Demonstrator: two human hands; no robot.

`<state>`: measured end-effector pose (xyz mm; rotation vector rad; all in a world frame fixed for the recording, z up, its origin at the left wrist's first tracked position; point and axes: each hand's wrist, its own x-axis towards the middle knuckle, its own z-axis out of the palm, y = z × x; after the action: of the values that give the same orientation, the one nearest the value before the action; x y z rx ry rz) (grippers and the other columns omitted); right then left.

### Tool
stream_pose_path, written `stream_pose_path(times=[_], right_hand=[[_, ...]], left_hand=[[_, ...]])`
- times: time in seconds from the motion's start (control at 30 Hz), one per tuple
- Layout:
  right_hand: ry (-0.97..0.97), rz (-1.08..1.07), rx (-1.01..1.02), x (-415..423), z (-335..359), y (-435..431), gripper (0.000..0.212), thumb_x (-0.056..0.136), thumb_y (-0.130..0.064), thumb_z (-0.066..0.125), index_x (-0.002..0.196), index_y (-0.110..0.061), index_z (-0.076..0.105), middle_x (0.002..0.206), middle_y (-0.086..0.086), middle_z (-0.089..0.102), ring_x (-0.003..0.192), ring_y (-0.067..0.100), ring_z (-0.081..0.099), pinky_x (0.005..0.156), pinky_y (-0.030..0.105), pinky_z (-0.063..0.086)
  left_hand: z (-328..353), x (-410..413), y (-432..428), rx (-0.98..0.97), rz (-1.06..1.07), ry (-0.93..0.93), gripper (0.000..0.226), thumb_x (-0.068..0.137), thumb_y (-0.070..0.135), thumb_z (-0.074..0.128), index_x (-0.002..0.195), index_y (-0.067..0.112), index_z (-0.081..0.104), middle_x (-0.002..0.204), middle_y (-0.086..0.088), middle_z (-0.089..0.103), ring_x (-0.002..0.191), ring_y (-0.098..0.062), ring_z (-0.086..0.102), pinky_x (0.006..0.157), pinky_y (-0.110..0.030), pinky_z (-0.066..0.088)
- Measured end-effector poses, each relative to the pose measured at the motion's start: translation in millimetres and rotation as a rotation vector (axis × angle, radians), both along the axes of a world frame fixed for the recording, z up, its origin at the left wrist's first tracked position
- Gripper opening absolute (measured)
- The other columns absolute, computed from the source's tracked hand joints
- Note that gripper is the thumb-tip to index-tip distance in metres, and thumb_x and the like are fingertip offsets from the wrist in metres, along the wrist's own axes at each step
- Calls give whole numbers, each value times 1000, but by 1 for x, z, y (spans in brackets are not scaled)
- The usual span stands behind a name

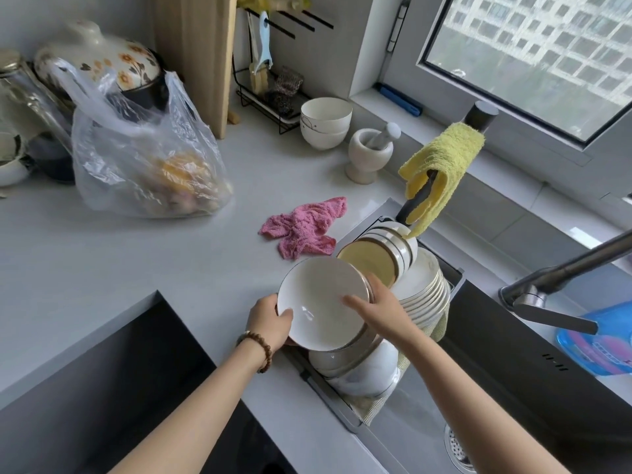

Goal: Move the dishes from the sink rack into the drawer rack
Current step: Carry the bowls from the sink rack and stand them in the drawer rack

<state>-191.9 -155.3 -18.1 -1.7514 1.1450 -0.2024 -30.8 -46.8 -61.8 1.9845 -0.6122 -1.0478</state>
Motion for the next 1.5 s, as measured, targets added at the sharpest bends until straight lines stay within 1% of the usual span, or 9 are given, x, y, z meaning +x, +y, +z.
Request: stream_pose_path(times=[0.23, 0.43, 0.57, 0.7, 0.8, 0.9, 1.03, 1.27, 1.5], right_hand=[[-252, 6, 280, 16, 30, -16, 55, 73, -50, 71, 124, -38, 53, 119, -6, 66, 108, 14, 64, 94, 41, 53], [-347, 64, 336, 30, 59, -4, 57, 73, -48, 71, 126, -36, 54, 118, -4, 67, 108, 19, 65, 76, 37, 57], [-388, 104, 384, 48, 76, 20, 61, 72, -51, 70, 129, -40, 50, 121, -6, 65, 110, 19, 64, 79, 41, 58], [-425, 225, 407, 79, 91, 64, 65, 72, -59, 66, 132, -45, 45, 127, -10, 62, 114, 17, 62, 89, 50, 54], [-423, 322, 372, 106, 95, 113, 66, 67, -71, 60, 128, -49, 47, 124, -16, 62, 114, 12, 61, 88, 45, 56], [-413, 401, 401, 135, 98, 178, 71, 65, -80, 57, 127, -49, 47, 125, -16, 61, 114, 11, 61, 82, 41, 58], [-373, 513, 476, 168, 111, 288, 45, 79, -71, 45, 120, -52, 50, 115, -36, 59, 100, -9, 62, 69, 26, 58], [-218, 628, 745, 213, 79, 499, 55, 86, -70, 24, 112, -44, 64, 113, -6, 71, 103, 15, 68, 89, 49, 54], [-81, 709, 732, 239, 48, 650, 49, 89, -65, 29, 111, -39, 64, 105, -5, 73, 99, 18, 69, 73, 37, 59]], left_hand=[[38, 16, -6, -106, 0, -203, 15, 89, 11, 51, 91, 4, 64, 85, -8, 68, 81, -26, 63, 67, -32, 55], [71, 37, 10, -255, 10, -387, 34, 95, 32, 45, 79, 4, 58, 69, -14, 63, 67, -29, 60, 62, -39, 51], [97, 52, 38, -283, 62, -505, 38, 98, 36, 34, 67, 17, 44, 51, -2, 43, 47, -16, 41, 42, -18, 33], [119, 65, 87, -361, 183, -306, 31, 96, 45, 29, 101, 27, 54, 83, 3, 64, 76, -8, 60, 53, -11, 45], [130, 78, 143, -384, 280, -305, 43, 85, 61, 26, 107, 35, 52, 93, 17, 64, 90, 1, 58, 70, -15, 44], [136, 91, 216, -373, 399, -367, 42, 82, 71, 27, 100, 41, 50, 91, 27, 62, 88, 7, 57, 68, -8, 43], [136, 100, 334, -362, 576, -408, 51, 69, 77, 29, 100, 42, 49, 91, 33, 60, 84, 6, 57, 70, -12, 45], [119, 101, 564, -294, 814, -415, 43, 74, 74, 35, 100, 44, 51, 94, 35, 60, 87, 19, 53, 71, -5, 41], [99, 99, 722, -137, 989, -277, 38, 77, 75, 35, 92, 45, 52, 87, 21, 64, 83, 5, 59, 71, -23, 48]])
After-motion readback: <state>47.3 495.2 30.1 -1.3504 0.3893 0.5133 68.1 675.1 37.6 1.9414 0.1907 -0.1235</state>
